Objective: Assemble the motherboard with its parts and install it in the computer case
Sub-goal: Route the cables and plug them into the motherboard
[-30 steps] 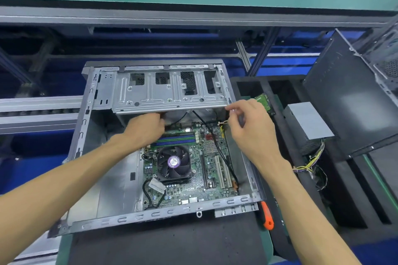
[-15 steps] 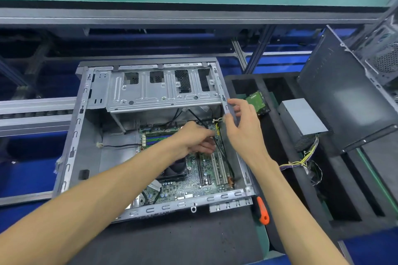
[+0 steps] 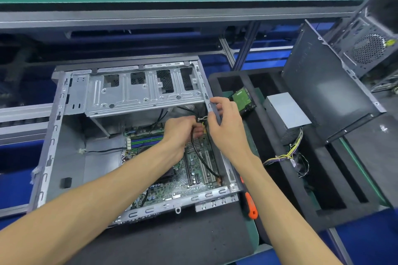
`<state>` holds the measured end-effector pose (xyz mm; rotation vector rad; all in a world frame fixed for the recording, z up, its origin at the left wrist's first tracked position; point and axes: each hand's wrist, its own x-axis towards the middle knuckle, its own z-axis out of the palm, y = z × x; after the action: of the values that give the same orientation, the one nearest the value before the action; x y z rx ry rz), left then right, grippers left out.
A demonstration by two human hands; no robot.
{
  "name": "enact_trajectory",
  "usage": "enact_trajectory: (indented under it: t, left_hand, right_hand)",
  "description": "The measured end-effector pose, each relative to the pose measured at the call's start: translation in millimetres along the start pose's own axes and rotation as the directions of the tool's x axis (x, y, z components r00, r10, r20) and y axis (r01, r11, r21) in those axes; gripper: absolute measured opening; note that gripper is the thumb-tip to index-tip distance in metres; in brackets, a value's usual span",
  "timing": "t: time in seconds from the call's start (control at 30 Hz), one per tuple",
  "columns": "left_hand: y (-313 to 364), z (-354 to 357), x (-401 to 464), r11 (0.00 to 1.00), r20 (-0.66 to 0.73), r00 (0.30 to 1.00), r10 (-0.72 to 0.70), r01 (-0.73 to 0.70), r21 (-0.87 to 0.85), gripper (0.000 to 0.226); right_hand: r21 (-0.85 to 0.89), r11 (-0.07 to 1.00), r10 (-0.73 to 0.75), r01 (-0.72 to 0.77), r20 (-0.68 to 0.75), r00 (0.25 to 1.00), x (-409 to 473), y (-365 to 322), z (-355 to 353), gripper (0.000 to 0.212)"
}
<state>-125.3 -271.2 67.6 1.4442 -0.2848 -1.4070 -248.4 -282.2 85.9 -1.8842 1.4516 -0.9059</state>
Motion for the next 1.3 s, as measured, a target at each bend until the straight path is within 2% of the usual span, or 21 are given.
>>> enact_trajectory:
  t: [0.2, 0.33, 0.43, 0.5, 0.57, 0.63, 0.67, 0.77, 0.8, 0.9, 0.93, 0.97, 1.07, 1.13, 1.23, 1.27, 1.3]
  left_hand:
    - [4.5, 7.4, 6.5, 0.992, 0.113, 0.992, -0.051, 0.037, 0.122, 0.038]
    - [4.1, 15.3, 15.4, 0.988, 0.094, 0.994, -0.047, 0.033, 0.154, 0.043]
    - [3.0, 18.9, 20.6, 0.979, 0.080, 0.996, -0.031, 0.014, 0.203, 0.039]
    - [4.2, 16.3, 22.8, 0.950, 0.103, 0.995, 0.000, -0.032, 0.310, 0.026]
    - [5.6, 12.3, 22.3, 0.857, 0.136, 0.986, 0.100, -0.155, 0.491, 0.014]
    - [7.7, 8.9, 17.0, 0.729, 0.195, 0.957, 0.216, -0.291, 0.620, 0.016]
    - [10.0, 7.3, 13.1, 0.702, 0.235, 0.946, 0.222, -0.323, 0.635, 0.021]
    - [22.7, -2.6, 1.0, 0.649, 0.346, 0.930, 0.124, -0.340, 0.681, 0.031]
    - [28.7, -8.9, -2.7, 0.566, 0.384, 0.917, 0.105, -0.372, 0.736, 0.034]
    - [45.7, -38.5, -16.0, 0.137, 0.480, 0.867, 0.136, -0.496, 0.857, 0.032]
    - [50.7, -51.2, -22.1, 0.053, 0.488, 0.857, 0.166, -0.502, 0.863, 0.027]
    - [54.7, -64.2, -28.4, 0.019, 0.484, 0.851, 0.207, -0.498, 0.867, 0.022]
    - [60.3, -102.3, -45.1, 0.069, 0.414, 0.824, 0.386, -0.473, 0.878, 0.016]
    - [60.9, -127.8, -52.0, 0.032, 0.358, 0.750, 0.556, -0.450, 0.893, 0.020]
    - [59.7, -175.6, -61.1, -0.115, 0.233, 0.576, 0.784, -0.233, 0.966, 0.038]
    - [58.0, -192.5, -64.4, -0.121, 0.174, 0.541, 0.823, -0.132, 0.984, 0.045]
    - [55.3, -208.6, -66.1, -0.087, 0.098, 0.542, 0.835, -0.047, 0.995, 0.052]
  right_hand:
    - [0.022, 1.000, 0.014, -0.015, 0.007, 1.000, 0.1, 0.5, 0.0, 0.033]
    - [0.030, 0.999, 0.021, -0.022, 0.017, 1.000, 0.6, 1.4, -0.3, 0.033]
    - [0.033, 0.999, 0.028, -0.028, 0.025, 0.999, 0.8, 1.6, -0.5, 0.033]
    - [0.034, 0.999, 0.026, -0.027, 0.027, 0.999, 1.2, 1.4, -0.5, 0.033]
    - [0.042, 0.999, 0.026, -0.027, 0.026, 0.999, 1.9, 1.7, -0.6, 0.033]
    - [0.052, 0.998, 0.024, -0.025, 0.023, 0.999, 3.2, 3.4, -1.0, 0.033]
    - [0.055, 0.998, 0.022, -0.023, 0.024, 0.999, 4.0, 4.9, -1.4, 0.033]
    - [0.076, 0.996, 0.032, -0.035, 0.043, 0.999, 4.4, 9.2, -1.4, 0.037]
    - [0.093, 0.994, 0.056, -0.062, 0.061, 0.997, 4.1, 10.4, -0.9, 0.043]
    - [0.134, 0.977, 0.146, -0.166, 0.149, 0.978, 4.3, 14.9, 2.3, 0.066]
    - [0.135, 0.972, 0.168, -0.194, 0.180, 0.969, 4.6, 15.7, 3.1, 0.070]
    - [0.135, 0.967, 0.187, -0.217, 0.209, 0.960, 4.7, 16.2, 3.2, 0.071]
    - [0.160, 0.958, 0.194, -0.240, 0.256, 0.947, 3.9, 17.1, 2.2, 0.069]
    - [0.173, 0.958, 0.182, -0.228, 0.248, 0.952, 2.2, 17.3, 1.3, 0.069]
    - [0.181, 0.960, 0.172, -0.214, 0.224, 0.959, -1.0, 17.5, 2.2, 0.070]
    - [0.176, 0.962, 0.168, -0.208, 0.217, 0.962, -2.5, 18.3, 2.6, 0.070]
    - [0.168, 0.964, 0.168, -0.204, 0.210, 0.963, -3.7, 19.2, 3.2, 0.071]
